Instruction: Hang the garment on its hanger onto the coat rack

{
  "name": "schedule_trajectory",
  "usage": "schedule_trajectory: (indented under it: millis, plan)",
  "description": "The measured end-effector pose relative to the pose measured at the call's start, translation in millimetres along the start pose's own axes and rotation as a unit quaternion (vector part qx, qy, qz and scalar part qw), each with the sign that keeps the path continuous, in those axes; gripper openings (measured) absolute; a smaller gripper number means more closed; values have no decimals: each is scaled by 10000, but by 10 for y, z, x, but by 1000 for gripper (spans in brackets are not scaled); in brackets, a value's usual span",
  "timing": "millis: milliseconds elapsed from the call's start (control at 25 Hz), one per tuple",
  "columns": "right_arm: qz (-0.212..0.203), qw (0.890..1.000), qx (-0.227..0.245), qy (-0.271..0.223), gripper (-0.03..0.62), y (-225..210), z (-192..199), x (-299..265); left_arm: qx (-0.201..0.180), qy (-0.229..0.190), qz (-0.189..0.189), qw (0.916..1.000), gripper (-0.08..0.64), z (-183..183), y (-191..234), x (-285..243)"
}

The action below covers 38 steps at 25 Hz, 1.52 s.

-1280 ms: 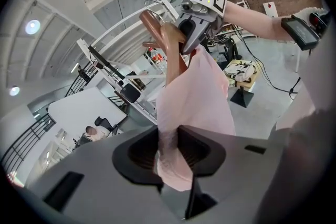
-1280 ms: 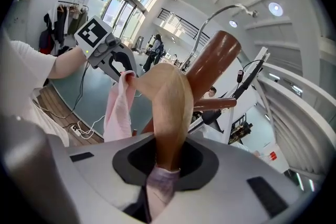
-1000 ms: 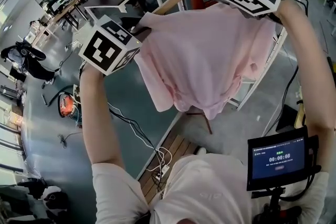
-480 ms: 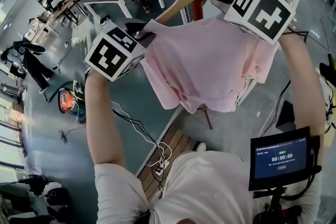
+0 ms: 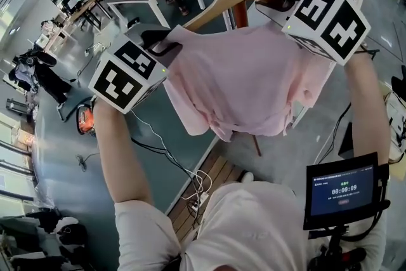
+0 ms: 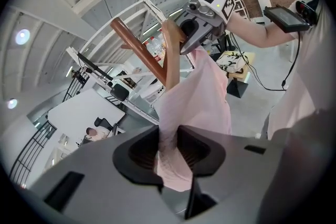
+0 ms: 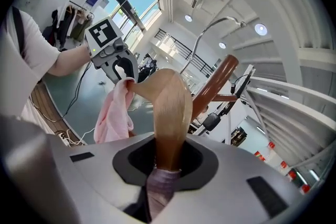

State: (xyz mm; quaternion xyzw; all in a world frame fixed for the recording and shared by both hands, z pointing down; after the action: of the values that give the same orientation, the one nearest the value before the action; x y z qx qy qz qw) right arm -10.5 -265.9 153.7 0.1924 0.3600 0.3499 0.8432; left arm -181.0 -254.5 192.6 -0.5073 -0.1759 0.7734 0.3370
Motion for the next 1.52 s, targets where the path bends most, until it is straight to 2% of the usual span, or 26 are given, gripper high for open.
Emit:
schedule_trajectory:
  millis: [320, 480, 680, 800, 1240, 1520]
  plan:
    - [-697, 9971, -291, -94, 71, 253, 237, -341, 88, 448, 294, 9985, 112, 262, -262, -137]
    - [-1033, 9937, -413, -131, 71, 300, 371, -459, 200, 599, 396, 9972, 112, 286, -368, -192]
    - [-1361, 9893, -479, -198, 71, 214, 647, -739, 340, 851, 487, 9946, 112, 255, -418, -501]
    - [-1537, 9868, -478, -189, 71, 248, 677, -803, 430, 924, 569, 9932, 112, 291, -466, -524]
    - [-1987, 9784, -514, -245, 71, 425, 702, -942, 485, 1224, 635, 9893, 112, 426, -618, -477]
    - [-2043, 9773, -470, -298, 71, 530, 685, -980, 554, 1403, 492, 9873, 112, 530, -619, -484]
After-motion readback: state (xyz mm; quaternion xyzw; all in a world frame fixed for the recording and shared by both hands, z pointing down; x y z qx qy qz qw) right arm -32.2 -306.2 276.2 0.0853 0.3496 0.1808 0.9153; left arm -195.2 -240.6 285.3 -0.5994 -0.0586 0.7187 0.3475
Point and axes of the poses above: the fingertips, and each gripper's own axes: x backward along the fingers, y to its left, z out of its underside, the point moved 1 cm from there along x, backward along the fingers, and after that the axes turned 5 degrees about y, right-handed, at the moved point
